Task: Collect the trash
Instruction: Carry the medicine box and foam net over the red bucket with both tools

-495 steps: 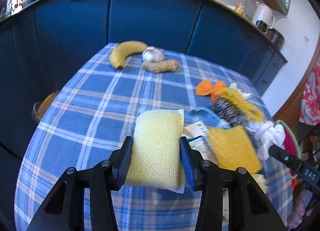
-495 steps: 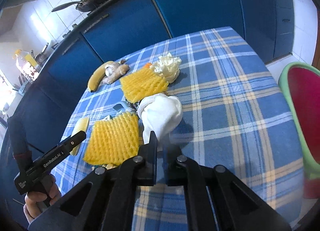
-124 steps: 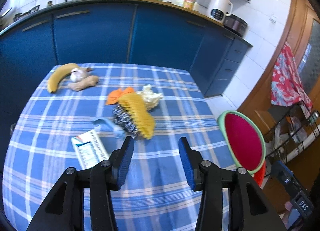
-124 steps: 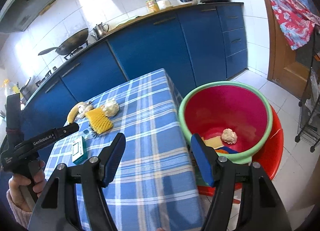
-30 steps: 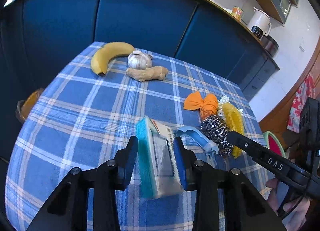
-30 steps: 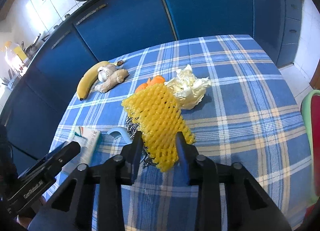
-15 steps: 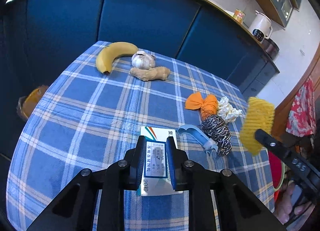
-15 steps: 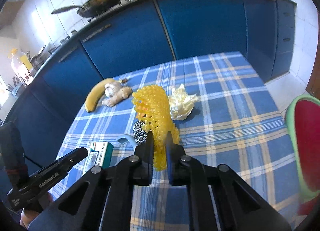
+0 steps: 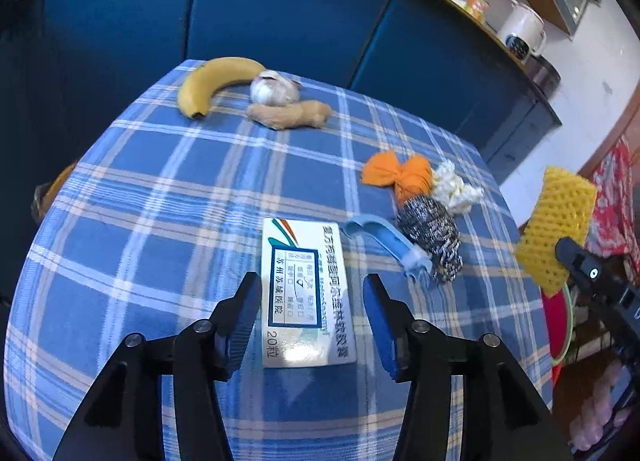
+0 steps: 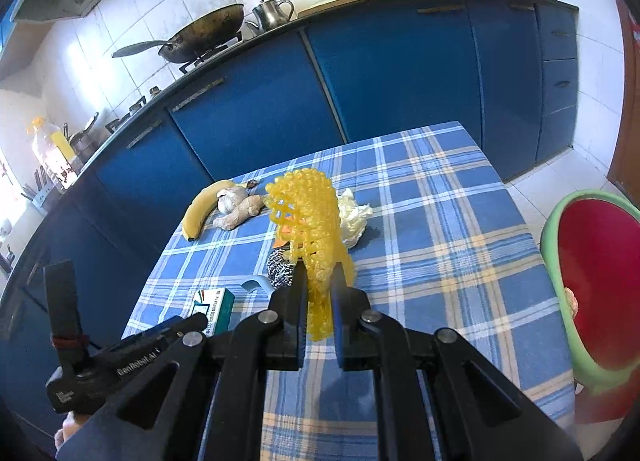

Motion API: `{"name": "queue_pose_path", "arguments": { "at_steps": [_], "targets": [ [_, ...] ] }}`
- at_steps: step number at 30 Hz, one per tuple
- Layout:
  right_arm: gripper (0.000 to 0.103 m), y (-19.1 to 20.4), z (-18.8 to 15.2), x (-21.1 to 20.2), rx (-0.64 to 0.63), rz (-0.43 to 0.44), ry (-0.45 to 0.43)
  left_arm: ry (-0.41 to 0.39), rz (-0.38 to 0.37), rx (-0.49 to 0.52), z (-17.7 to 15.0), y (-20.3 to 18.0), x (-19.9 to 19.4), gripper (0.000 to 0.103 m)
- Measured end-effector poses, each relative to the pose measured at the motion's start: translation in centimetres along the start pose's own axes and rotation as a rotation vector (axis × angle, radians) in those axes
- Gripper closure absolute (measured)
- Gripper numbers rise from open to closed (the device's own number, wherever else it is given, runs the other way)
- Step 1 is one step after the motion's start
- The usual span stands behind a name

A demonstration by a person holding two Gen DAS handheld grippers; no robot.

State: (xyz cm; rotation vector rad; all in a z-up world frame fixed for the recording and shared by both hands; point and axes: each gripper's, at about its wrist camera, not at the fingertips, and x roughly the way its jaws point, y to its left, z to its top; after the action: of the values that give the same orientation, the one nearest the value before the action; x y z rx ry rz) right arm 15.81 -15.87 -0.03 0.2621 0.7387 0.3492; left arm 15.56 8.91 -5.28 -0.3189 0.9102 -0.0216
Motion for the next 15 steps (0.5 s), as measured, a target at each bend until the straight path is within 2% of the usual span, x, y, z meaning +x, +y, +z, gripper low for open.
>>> {"name": "queue_pose_path", "arguments": {
  "at_steps": [8, 12, 15],
  "targets": [
    [0.09, -0.8, -0.4, -1.2, 0.015, -0.005, -0.014, 0.019, 0.071, 0.018, -0.7, -0.2, 1.0, 0.045],
    [0.09, -1.0, -0.5, -1.7, 0.021, -0.008, -0.021, 0.006, 0.085, 0.025, -0.8, 0.0, 1.2, 0.045],
    [0.09, -1.3, -0.5, -2.1, 0.026, -0.011, -0.028, -0.01, 0.083, 0.034, -0.9, 0.0, 1.1, 0.05]
  ]
}}
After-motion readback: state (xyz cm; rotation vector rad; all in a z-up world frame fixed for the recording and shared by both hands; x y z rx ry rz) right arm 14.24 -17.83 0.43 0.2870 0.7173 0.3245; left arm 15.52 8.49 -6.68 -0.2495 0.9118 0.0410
